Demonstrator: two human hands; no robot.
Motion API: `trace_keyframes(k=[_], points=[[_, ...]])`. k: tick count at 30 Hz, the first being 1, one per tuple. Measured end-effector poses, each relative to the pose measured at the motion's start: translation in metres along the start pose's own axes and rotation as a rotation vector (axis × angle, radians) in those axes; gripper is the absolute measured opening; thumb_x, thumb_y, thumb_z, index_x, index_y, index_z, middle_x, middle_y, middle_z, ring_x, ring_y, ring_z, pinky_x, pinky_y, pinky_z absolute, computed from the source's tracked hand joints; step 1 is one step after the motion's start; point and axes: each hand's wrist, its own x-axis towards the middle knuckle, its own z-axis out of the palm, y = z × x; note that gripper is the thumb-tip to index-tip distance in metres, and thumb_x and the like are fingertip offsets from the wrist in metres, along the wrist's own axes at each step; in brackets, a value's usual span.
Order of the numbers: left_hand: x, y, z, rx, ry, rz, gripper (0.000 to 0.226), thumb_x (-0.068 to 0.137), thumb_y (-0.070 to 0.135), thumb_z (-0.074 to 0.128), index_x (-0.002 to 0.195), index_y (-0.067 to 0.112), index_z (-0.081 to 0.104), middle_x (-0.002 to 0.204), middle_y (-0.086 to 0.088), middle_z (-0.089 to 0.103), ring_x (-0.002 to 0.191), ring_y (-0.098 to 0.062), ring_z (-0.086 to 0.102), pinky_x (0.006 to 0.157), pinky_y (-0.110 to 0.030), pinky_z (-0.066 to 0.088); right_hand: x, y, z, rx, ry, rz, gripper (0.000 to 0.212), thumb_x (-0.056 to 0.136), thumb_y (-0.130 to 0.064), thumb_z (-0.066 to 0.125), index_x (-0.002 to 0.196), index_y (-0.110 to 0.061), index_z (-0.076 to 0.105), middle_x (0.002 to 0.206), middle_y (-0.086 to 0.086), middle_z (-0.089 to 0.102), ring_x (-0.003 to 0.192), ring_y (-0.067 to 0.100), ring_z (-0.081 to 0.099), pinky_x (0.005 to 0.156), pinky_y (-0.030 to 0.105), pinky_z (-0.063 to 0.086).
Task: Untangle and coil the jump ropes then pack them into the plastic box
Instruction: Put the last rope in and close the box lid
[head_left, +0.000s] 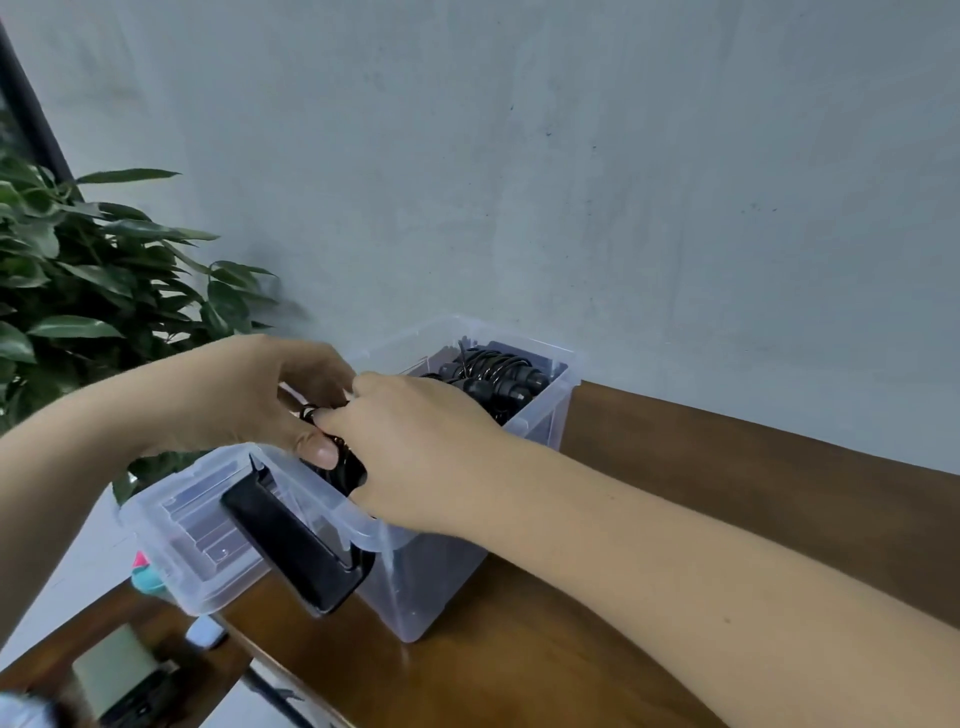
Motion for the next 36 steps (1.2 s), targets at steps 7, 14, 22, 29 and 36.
trace_keyframes(k=[7,14,22,29,36], points=[[-0.019,0.009,0.014,0.105,-0.010,-0.011,0.033,0.073,0.071,0.078,0.102,0.055,0.074,0.105,0.030,0.074,0.099,0.002,0.072,0.098,-0.037,0.056,-0.020,0.024,-0.015,-0.018,-0.168,-0.095,0.036,0.115,-0.032,0.043,0.140,-0.018,0.064,0.096,-0.003,0.066,0.099,0.026,0.062,0.083,0.041,0.044],[-0.014,0.006,0.025,0.168,0.056,-0.025,0.039,0.070,0.074,0.078,0.096,0.048,0.070,0.101,0.031,0.070,0.096,0.007,0.065,0.095,-0.037,0.055,-0.025,0.033,0.008,0.346,-0.085,0.016,0.044,0.103,-0.039,0.066,0.147,-0.037,0.063,0.130,-0.004,0.074,0.107,0.015,0.066,0.093,0.037,0.055],[0.000,0.028,0.019,0.286,-0.019,-0.133,0.049,0.060,0.075,0.080,0.096,0.043,0.068,0.108,0.025,0.067,0.096,0.002,0.062,0.079,-0.026,0.046,-0.007,0.125,0.008,0.379,0.302,0.373,0.032,0.103,-0.028,0.064,0.133,-0.030,0.073,0.130,-0.010,0.074,0.122,0.009,0.065,0.111,0.034,0.048],[0.003,0.028,0.019,0.235,0.000,-0.128,0.037,0.066,0.066,0.089,0.091,0.046,0.071,0.105,0.024,0.071,0.095,-0.001,0.066,0.089,-0.032,0.052,-0.008,0.207,0.028,0.317,0.057,0.797,0.040,0.105,-0.025,0.055,0.142,-0.012,0.064,0.139,0.011,0.067,0.132,0.035,0.057,0.103,0.036,0.047],[0.033,0.028,0.020,0.234,0.062,-0.113,0.053,0.051,0.077,0.082,0.097,0.051,0.076,0.119,0.026,0.062,0.111,-0.002,0.057,0.099,-0.037,0.048,-0.043,0.220,0.013,0.273,-0.005,0.885,0.017,0.097,-0.010,0.056,0.105,-0.006,0.070,0.102,0.012,0.070,0.089,0.029,0.062,0.062,0.030,0.042]])
